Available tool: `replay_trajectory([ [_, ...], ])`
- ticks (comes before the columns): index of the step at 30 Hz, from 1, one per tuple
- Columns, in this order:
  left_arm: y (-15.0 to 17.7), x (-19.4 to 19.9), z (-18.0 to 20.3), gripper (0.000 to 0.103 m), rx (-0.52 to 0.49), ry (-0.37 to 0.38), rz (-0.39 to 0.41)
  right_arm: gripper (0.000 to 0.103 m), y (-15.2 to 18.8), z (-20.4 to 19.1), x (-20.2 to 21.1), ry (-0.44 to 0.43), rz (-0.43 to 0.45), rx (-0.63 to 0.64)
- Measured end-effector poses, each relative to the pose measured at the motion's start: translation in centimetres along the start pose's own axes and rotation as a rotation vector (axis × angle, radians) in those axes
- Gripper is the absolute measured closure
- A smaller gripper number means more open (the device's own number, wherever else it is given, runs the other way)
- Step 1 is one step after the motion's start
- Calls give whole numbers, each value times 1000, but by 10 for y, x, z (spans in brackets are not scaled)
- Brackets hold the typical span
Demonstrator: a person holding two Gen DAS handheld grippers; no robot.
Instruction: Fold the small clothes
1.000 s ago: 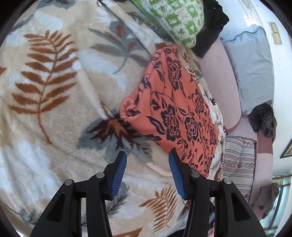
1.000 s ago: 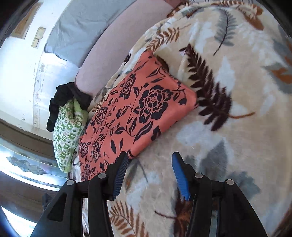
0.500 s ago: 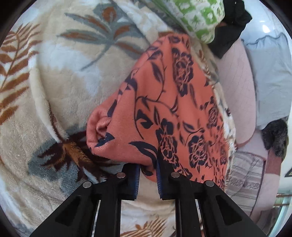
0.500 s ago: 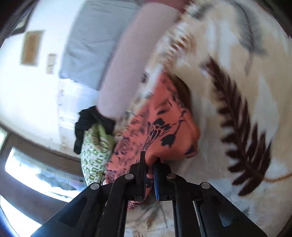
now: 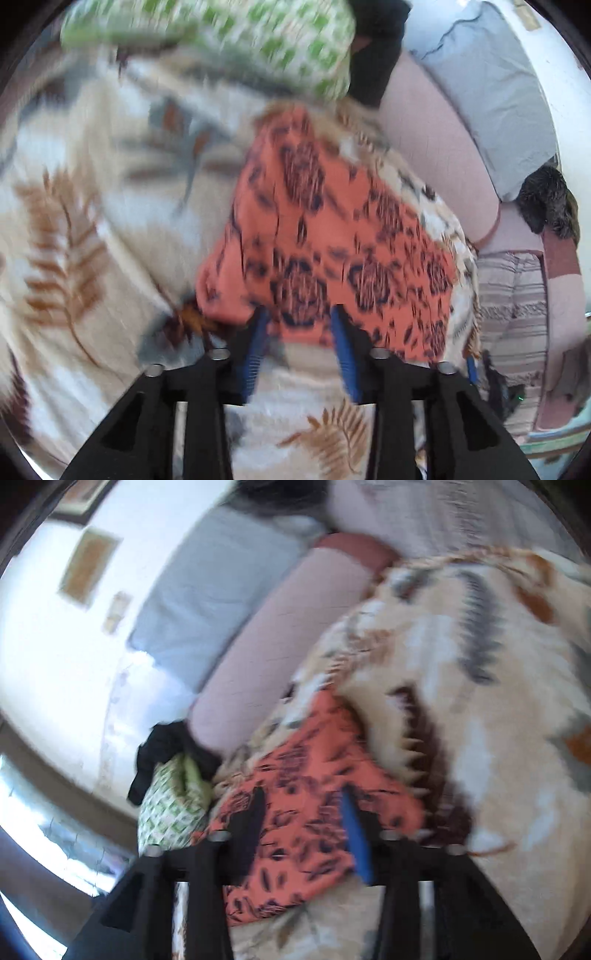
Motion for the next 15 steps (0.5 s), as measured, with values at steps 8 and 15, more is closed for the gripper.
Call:
replay_trajectory([
  [8, -101, -7, 22, 45, 101, -183, 94, 44, 48, 7, -122, 212, -216, 247],
  [15, -163, -84, 25, 45, 106, -263, 36, 0, 59, -22, -142, 285, -237, 382],
])
Point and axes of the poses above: each gripper's, at about its wrist camera, not at the fingertips, and x roughly against the way its jaws point, z to its right, y to its underside, the point moved 6 cm from there along -x, roughly the way its jaws point, and after that the axes turned 15 degrees about -z, right-handed, at the moved point
